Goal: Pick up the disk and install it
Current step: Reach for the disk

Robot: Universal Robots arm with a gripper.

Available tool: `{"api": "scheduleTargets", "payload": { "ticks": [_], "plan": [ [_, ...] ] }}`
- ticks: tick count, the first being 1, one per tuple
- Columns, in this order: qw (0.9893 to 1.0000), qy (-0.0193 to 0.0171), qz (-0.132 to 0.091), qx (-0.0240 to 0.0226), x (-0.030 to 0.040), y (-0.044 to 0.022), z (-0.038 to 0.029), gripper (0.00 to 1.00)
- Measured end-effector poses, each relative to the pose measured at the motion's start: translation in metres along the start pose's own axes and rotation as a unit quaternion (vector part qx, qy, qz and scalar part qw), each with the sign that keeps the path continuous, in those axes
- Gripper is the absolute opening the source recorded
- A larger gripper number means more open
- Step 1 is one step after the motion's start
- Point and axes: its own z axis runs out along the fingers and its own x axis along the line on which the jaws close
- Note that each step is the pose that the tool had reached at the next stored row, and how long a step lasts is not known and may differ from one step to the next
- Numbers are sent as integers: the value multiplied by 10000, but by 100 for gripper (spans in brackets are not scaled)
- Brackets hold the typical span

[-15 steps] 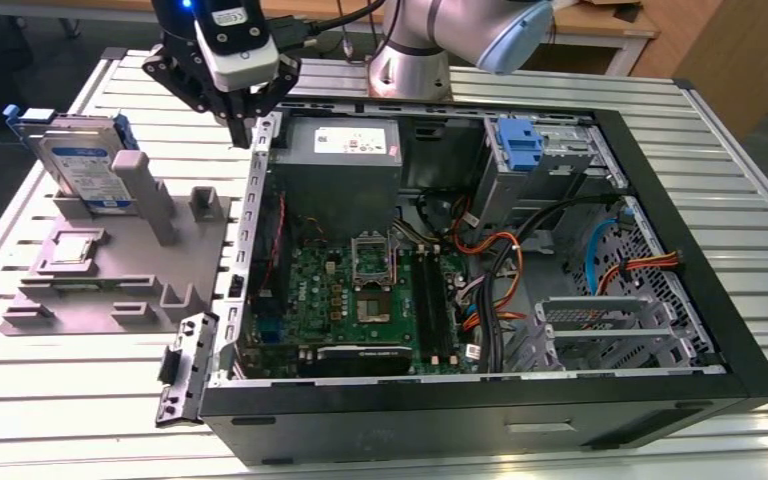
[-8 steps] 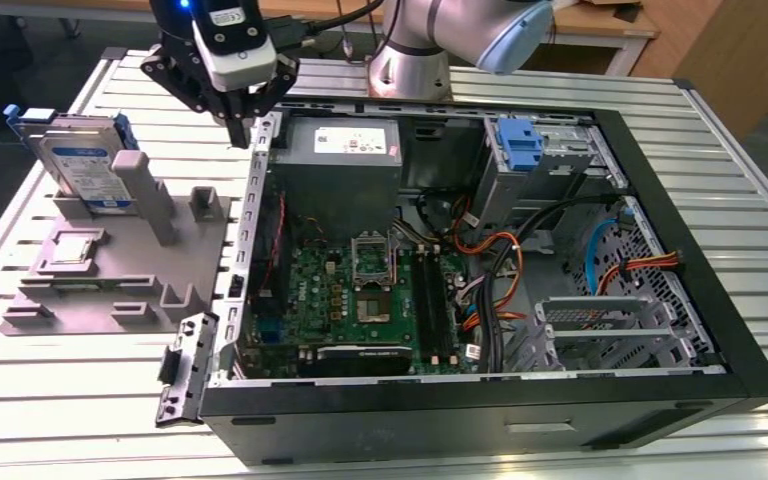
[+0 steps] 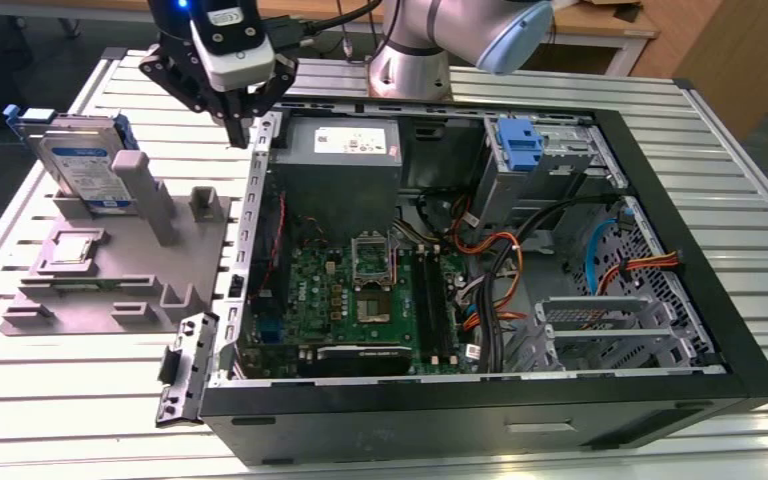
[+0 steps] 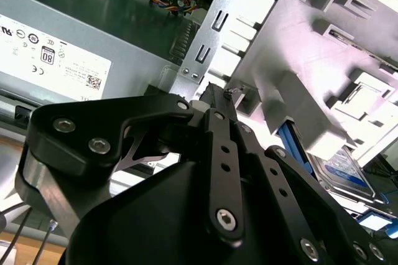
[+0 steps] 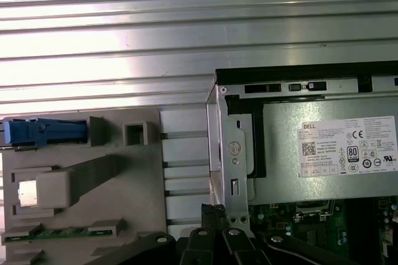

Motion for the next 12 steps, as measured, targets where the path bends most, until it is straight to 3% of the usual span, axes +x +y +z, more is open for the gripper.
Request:
{"api": "scheduleTargets", "payload": {
  "ticks": [12],
  "plan": [
    [10000,0,0,0,64,-1,2,10]
  ]
}}
